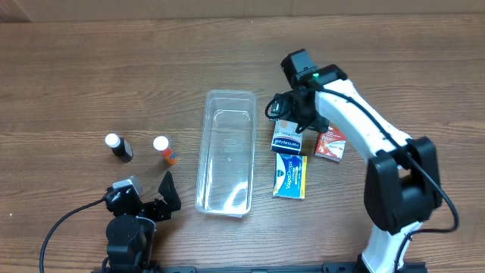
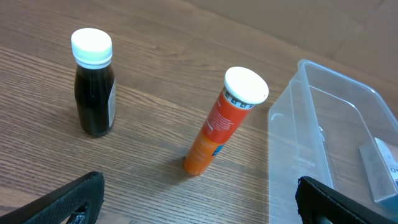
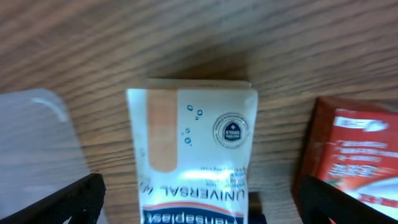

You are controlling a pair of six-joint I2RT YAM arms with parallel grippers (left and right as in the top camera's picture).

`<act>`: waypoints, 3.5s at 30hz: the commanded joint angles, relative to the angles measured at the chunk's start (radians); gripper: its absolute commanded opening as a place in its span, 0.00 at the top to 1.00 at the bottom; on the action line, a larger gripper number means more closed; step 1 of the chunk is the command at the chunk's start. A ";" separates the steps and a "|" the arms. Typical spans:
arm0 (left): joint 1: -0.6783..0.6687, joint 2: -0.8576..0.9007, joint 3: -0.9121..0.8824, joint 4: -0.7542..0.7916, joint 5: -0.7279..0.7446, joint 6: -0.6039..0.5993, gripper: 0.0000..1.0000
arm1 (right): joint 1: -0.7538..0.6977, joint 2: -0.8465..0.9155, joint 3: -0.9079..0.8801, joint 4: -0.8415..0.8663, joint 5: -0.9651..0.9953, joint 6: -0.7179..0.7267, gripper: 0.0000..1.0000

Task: Pack container
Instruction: 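Reach right gripper to the white Hansaplast box and grasp it, then carry the Hansaplast box into the container and release it, then grasp the blue Vicks VapoDrops pack with the right gripper, then place the Vicks pack into the container's near end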

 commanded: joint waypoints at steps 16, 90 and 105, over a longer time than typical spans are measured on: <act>0.005 -0.008 -0.003 0.000 0.004 0.019 0.00 | 0.050 -0.022 0.172 -0.198 0.190 0.106 0.29; 0.005 -0.008 -0.003 0.000 0.004 0.019 0.00 | 0.103 -0.214 -0.501 0.093 -0.179 0.103 0.17; 0.005 -0.008 -0.002 0.000 0.004 0.019 0.00 | 0.366 -0.344 0.094 -0.213 0.039 0.109 0.22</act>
